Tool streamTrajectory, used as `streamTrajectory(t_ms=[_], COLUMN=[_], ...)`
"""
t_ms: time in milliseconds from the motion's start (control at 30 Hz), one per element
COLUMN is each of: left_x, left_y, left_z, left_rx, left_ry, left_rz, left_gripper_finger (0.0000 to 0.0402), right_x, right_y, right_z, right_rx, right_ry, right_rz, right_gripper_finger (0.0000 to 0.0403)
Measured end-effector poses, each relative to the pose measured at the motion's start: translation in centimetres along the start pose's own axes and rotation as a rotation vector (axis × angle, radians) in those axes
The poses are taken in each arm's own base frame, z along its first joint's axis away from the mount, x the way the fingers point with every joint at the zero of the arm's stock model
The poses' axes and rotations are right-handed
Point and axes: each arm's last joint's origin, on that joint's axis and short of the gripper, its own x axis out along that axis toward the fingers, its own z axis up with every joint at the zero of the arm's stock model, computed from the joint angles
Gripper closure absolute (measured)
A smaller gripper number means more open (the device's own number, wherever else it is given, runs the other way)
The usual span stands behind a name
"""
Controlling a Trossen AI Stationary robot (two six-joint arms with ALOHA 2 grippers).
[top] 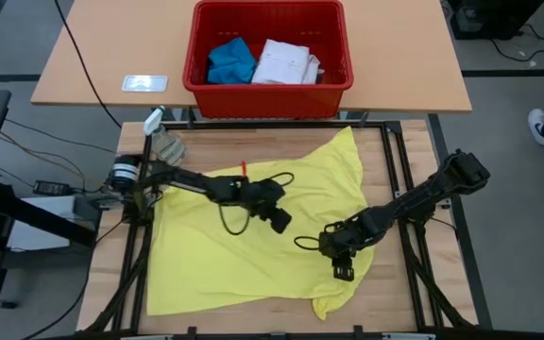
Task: Fold Laundry from Bin
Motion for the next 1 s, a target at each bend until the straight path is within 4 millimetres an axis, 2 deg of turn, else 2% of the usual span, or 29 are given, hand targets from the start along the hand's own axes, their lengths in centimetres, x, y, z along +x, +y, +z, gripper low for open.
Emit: streamTrajectory(t_ms=[100, 200, 300, 400, 500, 767, 900, 1000], left_x=[1.8, 3.5, 4.4, 4.3, 4.2, 3.8, 3.6, 3.6], left_y=[0.6, 2.2, 3.6, 4.0, 4.2, 5.4, 5.7, 5.7], left_z=[0.2, 0.0, -0.2, 0.0, 0.1, 0.8, 0.8, 0.8], left_rx=[0.017, -0.01, -0.062, -0.067, -0.033, -0.041, -0.023, -0.007], left_ry=[0.065, 0.132, 0.188, 0.209, 0.208, 0.236, 0.253, 0.255], left_rz=[-0.005, 0.009, 0.013, 0.025, 0.025, 0.051, 0.064, 0.064], left_gripper_finger=[0.026, 0.026, 0.026, 0.026, 0.026, 0.026, 0.026, 0.026], right_x=[0.0, 0.2, 0.3, 0.5, 0.6, 1.5, 2.5, 4.2], right_y=[-0.2, 0.2, 0.8, 1.4, 2.2, 4.3, 5.1, 5.1], right_z=[-0.7, -1.3, -1.9, -2.4, -2.5, -3.5, -5.3, -6.5], right_rx=[0.105, 0.17, 0.297, 0.411, 0.448, 0.545, 0.58, 0.522], right_ry=[0.051, 0.07, 0.057, 0.008, -0.027, -0.024, -0.018, -0.022], right_rz=[-0.043, -0.058, -0.093, -0.114, -0.081, 0.098, 0.06, 0.011], right_gripper_finger=[0.0285, 0.0316, 0.0345, 0.0371, 0.0394, 0.0398, 0.04, 0.04])
